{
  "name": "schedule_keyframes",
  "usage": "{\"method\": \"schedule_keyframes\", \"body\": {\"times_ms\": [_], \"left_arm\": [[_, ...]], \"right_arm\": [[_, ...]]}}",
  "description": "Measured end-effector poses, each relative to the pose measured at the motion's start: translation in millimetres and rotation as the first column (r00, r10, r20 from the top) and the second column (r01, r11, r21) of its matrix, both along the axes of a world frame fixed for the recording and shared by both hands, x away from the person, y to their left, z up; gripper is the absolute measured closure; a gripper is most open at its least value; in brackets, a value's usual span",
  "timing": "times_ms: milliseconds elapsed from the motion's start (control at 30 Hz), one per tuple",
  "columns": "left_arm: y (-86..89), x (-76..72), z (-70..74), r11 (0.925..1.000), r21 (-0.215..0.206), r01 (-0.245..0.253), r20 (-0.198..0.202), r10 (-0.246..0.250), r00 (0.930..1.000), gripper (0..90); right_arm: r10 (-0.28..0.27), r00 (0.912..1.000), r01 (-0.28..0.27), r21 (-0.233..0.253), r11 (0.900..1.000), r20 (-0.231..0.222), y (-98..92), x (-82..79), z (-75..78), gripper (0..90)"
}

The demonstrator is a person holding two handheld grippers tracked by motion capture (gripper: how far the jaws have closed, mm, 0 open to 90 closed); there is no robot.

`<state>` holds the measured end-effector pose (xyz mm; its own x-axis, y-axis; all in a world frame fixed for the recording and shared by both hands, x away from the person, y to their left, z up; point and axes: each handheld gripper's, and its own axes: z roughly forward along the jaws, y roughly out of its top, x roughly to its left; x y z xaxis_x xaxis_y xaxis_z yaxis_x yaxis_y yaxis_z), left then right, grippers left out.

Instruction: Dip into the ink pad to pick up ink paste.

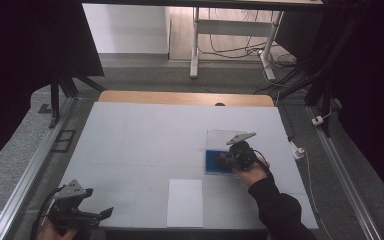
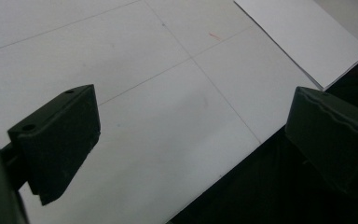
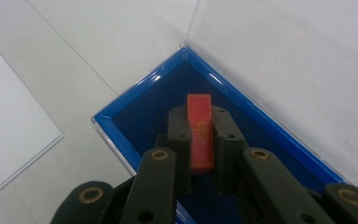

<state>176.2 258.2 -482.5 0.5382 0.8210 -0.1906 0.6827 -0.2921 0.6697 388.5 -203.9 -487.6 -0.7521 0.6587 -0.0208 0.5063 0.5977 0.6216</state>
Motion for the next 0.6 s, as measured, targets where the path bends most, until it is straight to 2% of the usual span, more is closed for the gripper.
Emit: {"method": "schedule_keyframes", "body": {"times_ms": [100,167,300,600], "left_arm": [[-0.5,0.0,0.1,1.0,0.006,0.0,0.001,0.0,1.0,3.6],[-0.5,0.0,0.1,1.0,0.006,0.0,0.001,0.0,1.0,3.6],[-0.4,0.1,0.0,1.0,0.004,-0.002,0.001,0.002,1.0,3.6],[-0.8,0.5,-0.3,0.9999,0.009,-0.007,-0.004,0.007,1.0,4.0]], "right_arm": [[0.019,0.998,-0.015,-0.079,0.997,0.06,9.4,-7.0,0.8,80.5],[0.019,0.9979,-0.014,-0.082,0.997,0.062,10.1,-7.3,0.9,80.5],[0.005,0.9994,-0.004,-0.036,0.999,0.035,4.5,-4.2,0.5,80.4],[-0.002,0.9995,0.003,-0.028,1.0,0.031,3.8,-3.8,2.5,80.1]]}}
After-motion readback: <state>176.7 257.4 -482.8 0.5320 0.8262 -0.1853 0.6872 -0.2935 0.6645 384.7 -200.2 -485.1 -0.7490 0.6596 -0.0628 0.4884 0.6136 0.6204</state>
